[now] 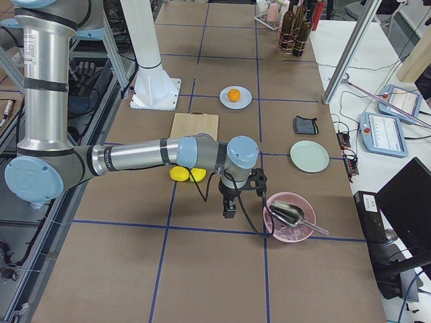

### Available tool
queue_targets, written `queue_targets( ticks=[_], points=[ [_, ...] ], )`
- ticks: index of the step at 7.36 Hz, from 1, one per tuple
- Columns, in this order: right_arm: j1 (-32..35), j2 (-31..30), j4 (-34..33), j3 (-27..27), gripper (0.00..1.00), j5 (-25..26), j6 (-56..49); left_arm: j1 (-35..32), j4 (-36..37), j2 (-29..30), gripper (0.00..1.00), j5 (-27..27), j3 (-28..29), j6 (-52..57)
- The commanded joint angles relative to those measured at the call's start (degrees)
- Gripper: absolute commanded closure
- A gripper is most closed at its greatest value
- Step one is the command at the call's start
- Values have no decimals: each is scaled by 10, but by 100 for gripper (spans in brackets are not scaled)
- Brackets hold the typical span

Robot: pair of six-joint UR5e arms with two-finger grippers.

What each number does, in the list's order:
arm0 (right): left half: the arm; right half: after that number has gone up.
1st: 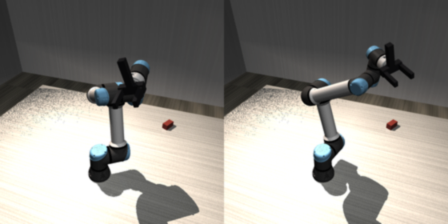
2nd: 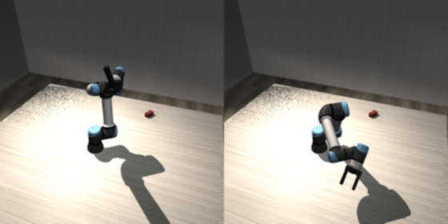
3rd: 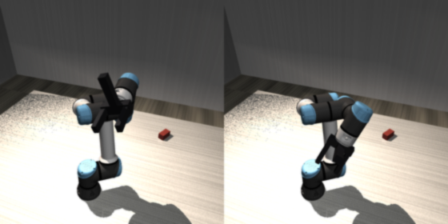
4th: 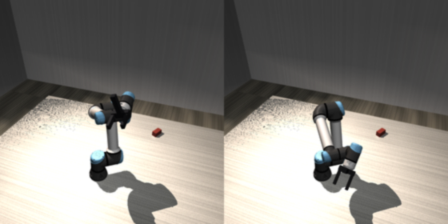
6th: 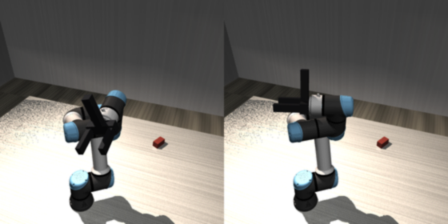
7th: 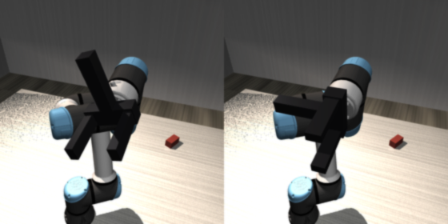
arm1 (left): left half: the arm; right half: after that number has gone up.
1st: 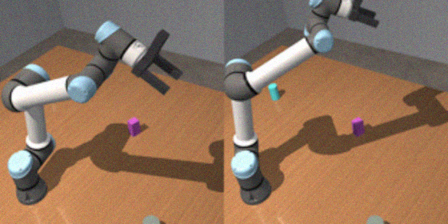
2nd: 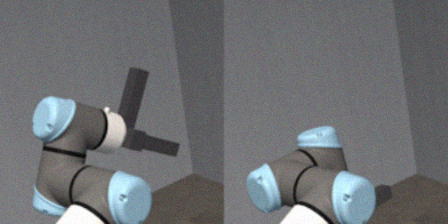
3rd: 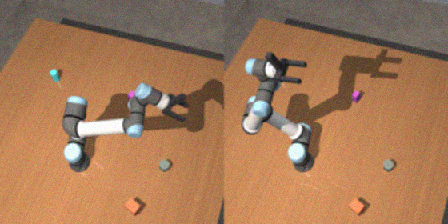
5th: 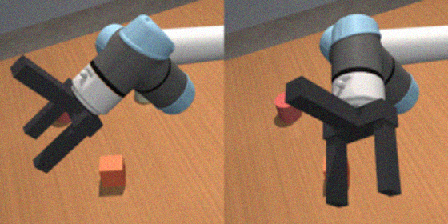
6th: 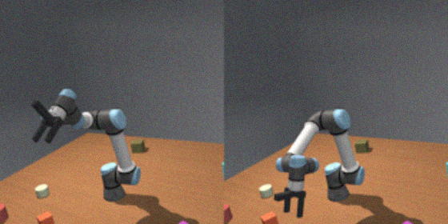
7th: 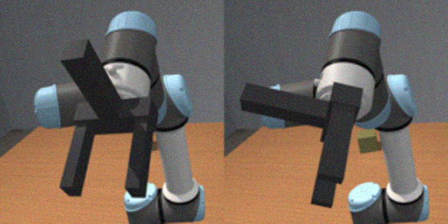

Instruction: Pick orange to plate

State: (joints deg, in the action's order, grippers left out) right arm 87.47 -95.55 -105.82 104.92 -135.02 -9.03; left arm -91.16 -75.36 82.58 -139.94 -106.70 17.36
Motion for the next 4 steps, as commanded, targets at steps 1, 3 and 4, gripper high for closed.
queue_targets(
  ticks=[1,3,4],
  points=[
    [0,-8,-1,-2,0,-1,1,-2,-5,22,0,-1,9,0],
    [1,-14,0,5,0,-6,2,-3,-5,36,0,2,14,-2],
    [1,-13,0,9,0,-13,2,-3,-5,34,0,1,21,-3]
  ],
)
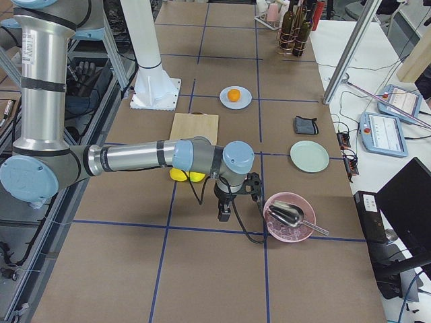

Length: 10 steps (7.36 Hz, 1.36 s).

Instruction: Pick orange to plate

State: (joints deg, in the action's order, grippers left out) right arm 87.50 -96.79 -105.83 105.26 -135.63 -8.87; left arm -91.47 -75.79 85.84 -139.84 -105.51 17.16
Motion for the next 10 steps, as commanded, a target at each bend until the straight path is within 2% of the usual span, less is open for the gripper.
queue_targets(
  ticks=[1,5,8,10],
  points=[
    [0,1,1,13,0,-5,0,0,-1,-5,0,5,8,-2],
    [0,8,1,13,0,-2,2,0,-9,-18,0,47,21,0],
    [0,6,1,13,0,-2,-4,0,-41,-20,0,48,17,2],
    [-1,6,1,13,0,-3,-2,4,-21,8,0,49,23,-5]
  ],
)
